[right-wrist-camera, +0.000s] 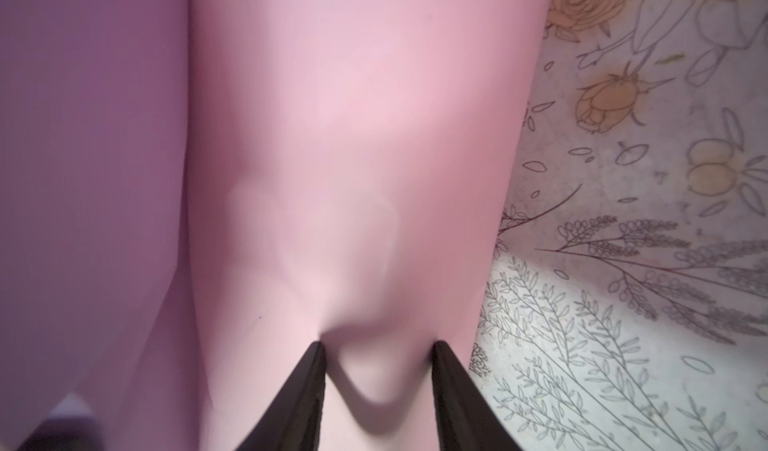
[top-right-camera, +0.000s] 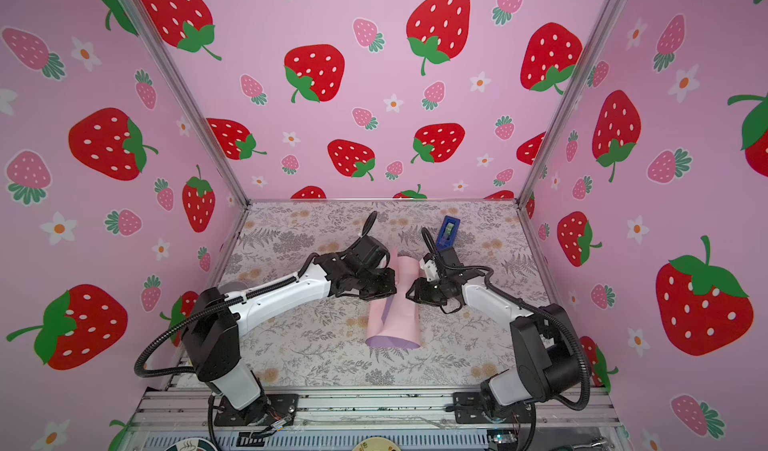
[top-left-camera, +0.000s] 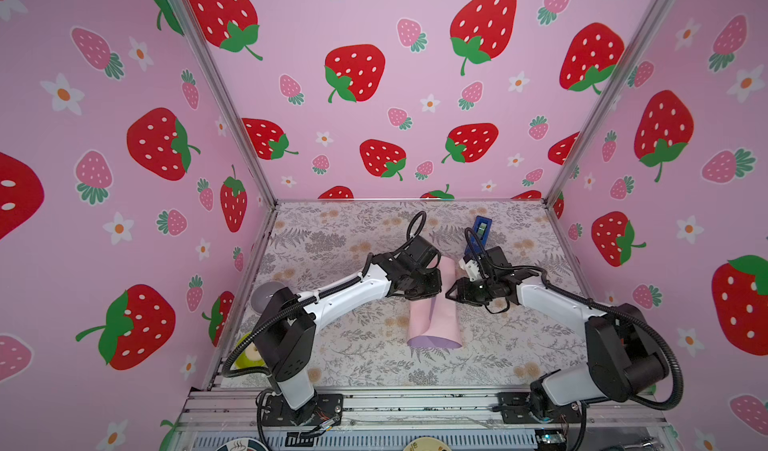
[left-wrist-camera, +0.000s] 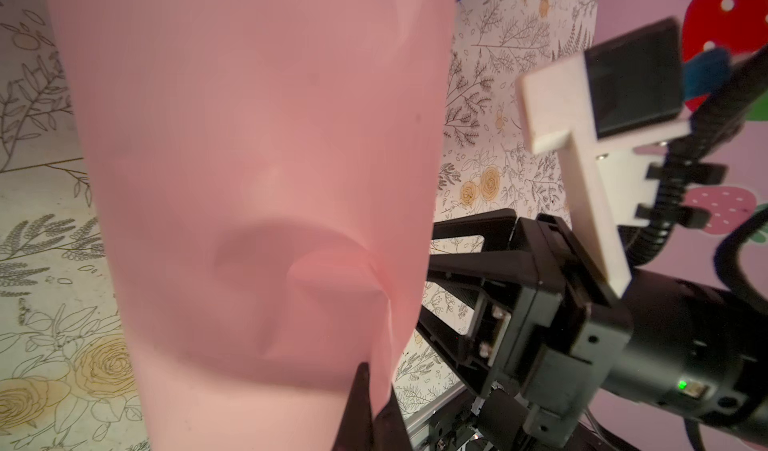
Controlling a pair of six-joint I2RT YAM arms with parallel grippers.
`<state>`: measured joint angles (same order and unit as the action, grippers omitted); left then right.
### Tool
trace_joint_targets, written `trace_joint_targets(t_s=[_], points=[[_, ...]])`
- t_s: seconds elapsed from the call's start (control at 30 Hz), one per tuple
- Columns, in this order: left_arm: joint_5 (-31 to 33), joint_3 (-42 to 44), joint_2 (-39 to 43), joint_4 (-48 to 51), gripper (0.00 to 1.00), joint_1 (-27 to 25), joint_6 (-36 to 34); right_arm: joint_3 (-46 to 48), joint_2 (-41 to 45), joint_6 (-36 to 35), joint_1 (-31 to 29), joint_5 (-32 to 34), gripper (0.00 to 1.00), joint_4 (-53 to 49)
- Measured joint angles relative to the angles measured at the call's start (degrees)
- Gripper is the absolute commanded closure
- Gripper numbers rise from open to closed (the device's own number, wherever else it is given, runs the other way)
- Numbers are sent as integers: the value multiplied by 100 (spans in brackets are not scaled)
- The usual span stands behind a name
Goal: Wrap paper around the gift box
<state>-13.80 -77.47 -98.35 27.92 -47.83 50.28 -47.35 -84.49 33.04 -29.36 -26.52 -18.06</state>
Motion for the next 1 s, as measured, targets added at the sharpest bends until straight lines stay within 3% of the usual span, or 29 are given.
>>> trace_joint_targets(t_s=[0.6,0.77,1.0], points=[[-807,-83,-859,-269,96,50,-201,0,0,-17,0,-2,56,-11],[-1060,48,-896,-540,86,66,-118,-7,0,-22,0,4,56,-26],[-1394,442,-802,-1189,82,76,-20,-98,15,-31,-11,85,56,-199]])
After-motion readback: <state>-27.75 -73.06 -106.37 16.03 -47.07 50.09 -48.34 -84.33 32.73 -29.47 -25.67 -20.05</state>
